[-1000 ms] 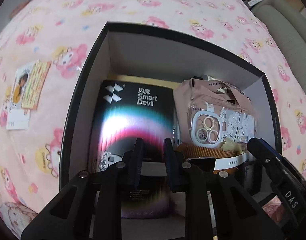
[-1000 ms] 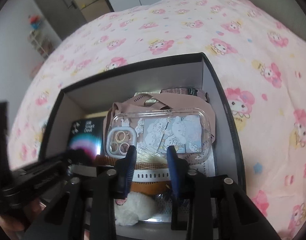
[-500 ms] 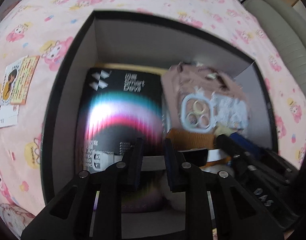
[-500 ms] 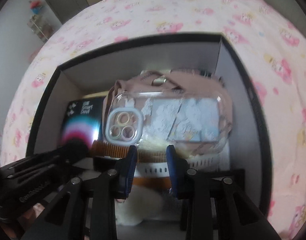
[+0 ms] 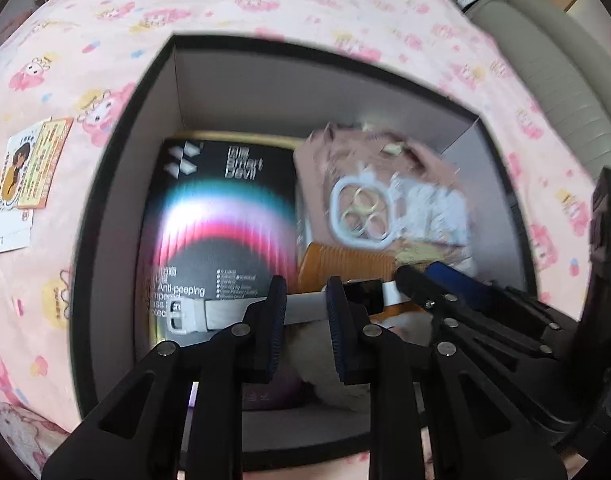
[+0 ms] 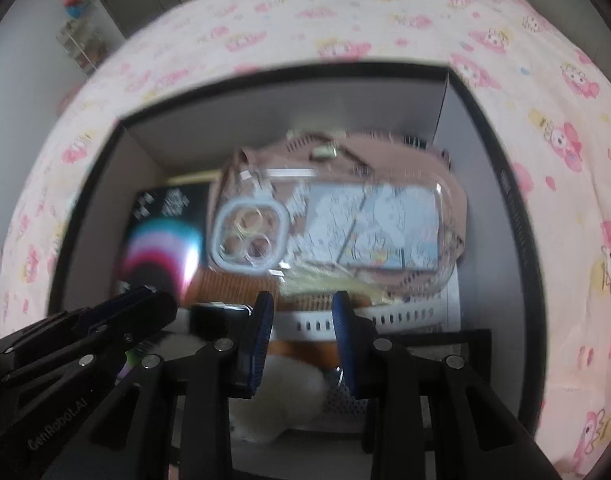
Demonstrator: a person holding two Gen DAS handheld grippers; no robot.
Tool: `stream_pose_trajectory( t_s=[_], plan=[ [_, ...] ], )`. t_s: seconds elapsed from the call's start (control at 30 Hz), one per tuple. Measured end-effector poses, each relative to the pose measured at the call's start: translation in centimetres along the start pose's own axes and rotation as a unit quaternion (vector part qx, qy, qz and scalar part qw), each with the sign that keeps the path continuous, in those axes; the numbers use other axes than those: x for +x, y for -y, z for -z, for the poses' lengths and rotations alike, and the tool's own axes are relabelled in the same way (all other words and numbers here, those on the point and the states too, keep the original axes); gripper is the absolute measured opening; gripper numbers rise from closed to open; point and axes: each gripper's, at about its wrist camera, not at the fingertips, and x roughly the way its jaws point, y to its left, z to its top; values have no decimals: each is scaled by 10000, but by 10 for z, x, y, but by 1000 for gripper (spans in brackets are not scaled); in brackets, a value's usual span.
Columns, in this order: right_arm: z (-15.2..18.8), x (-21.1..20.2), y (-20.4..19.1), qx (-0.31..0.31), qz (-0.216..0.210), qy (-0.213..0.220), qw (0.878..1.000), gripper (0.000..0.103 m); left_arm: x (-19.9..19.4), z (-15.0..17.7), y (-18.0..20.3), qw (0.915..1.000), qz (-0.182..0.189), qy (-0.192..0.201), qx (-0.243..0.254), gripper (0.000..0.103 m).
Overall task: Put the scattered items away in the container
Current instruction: 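Withdraw the right tool from the box and lift away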
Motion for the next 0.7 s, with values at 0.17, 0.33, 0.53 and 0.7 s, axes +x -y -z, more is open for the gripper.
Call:
stream_pose_trajectory(
  t_s=[0.17, 0.33, 0.53, 0.7],
  plan=[
    [-1, 2, -4, -97, 87, 84, 9999, 30, -7, 3, -8, 9998, 88, 97, -138, 20],
    [7, -26, -10, -183, 70, 583, 9981, 32, -40, 12, -10, 9981, 288, 526, -124, 26],
    [27, -73, -30, -497, 497, 1455, 9869, 43, -78, 22, -7, 9946, 423, 951, 0, 34],
    [40, -96, -28, -283, 336, 1622, 9858, 43, -102, 36, 3, 9920, 314, 1153, 416, 35]
  ],
)
